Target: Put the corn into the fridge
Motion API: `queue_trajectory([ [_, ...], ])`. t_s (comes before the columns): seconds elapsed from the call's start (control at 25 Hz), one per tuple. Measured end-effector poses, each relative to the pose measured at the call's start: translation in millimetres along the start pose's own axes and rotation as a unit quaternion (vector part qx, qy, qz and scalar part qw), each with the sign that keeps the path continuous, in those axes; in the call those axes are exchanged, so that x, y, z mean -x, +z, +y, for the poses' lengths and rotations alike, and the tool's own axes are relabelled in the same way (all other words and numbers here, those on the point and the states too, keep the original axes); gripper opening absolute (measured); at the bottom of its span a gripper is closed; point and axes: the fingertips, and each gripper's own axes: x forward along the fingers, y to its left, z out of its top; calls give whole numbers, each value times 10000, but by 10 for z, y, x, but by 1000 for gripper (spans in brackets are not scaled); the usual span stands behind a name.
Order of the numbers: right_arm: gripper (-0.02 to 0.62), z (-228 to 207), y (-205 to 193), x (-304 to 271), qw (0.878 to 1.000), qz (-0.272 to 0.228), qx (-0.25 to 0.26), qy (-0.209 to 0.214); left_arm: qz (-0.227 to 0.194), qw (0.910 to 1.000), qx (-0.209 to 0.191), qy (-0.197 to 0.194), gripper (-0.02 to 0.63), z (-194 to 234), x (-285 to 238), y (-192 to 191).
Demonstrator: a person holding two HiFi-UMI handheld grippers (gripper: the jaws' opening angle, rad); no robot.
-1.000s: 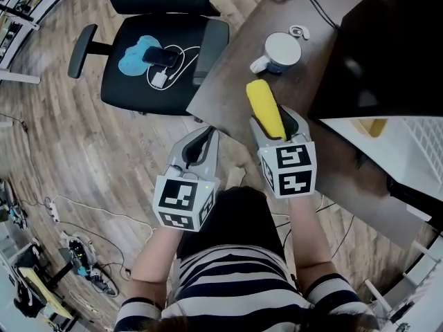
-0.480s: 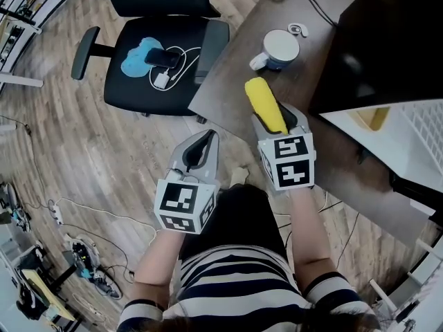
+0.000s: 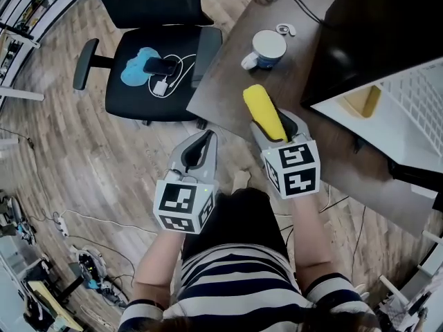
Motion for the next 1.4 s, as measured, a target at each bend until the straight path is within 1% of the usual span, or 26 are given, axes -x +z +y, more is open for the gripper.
queue_trajectory([
  [0.28,244,-15,42,489,9997,-133,-151,100,-54,9993,-201,-302,0,-273,34,130],
  [0.52,244,-130,30,937,9994,-205,-275,41,-60,9968,-361,-709,0,-611,-49,262],
  [0.68,244,-258,0,1238,9994,-217,-260,16,-52,9938,-521,-984,0,-898,-108,339],
  [1.0,244,-663,-8,1836,9986,-351,-299,-268,-130,9855,-790,-1495,0,-1498,-320,612],
  [1.24,244,-995,19,2265,9973,-452,-254,-520,-301,9752,-1118,-1885,0,-2005,-337,843],
  [1.4,244,-1164,84,2523,9955,-560,-276,-712,-359,9681,-1231,-2152,0,-2272,-311,960],
])
